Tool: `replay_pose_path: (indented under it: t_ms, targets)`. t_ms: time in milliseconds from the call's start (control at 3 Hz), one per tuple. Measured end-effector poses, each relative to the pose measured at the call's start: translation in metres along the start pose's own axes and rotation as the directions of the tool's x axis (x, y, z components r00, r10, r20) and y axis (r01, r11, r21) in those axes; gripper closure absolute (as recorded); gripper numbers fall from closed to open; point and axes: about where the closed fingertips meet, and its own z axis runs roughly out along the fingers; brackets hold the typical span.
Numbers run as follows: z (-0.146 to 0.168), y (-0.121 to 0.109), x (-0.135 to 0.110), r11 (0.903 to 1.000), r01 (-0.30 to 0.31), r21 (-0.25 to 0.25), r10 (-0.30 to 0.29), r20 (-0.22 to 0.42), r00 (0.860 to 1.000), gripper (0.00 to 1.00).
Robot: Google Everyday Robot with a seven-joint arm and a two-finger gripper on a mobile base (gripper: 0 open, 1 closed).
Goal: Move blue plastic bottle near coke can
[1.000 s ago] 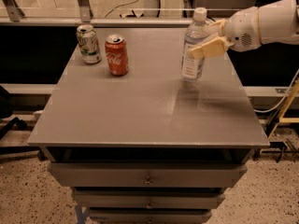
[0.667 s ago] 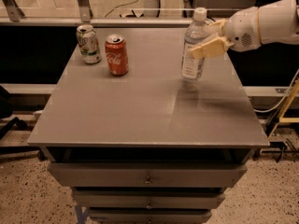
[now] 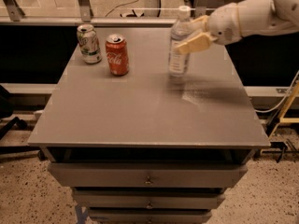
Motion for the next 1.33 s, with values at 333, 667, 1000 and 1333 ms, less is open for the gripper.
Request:
replay_pose_path:
  t_ms: [333, 667, 1000, 1333]
  targets:
    - [0.030, -0.010, -0.014, 0.9946, 0.055, -0.088, -0.054, 0.020, 0.998, 1.00]
    - [0.051, -0.014, -0.030, 0.9864, 0.105, -0.126, -0.102, 0.034, 0.994, 1.00]
    - [0.066, -0.015, -0.042, 0.9817, 0.136, -0.133, -0.131, 0.044, 0.990, 1.00]
    - [0.086, -0.013, -0.048, 0.9826, 0.134, -0.129, -0.126, 0.066, 0.990, 1.00]
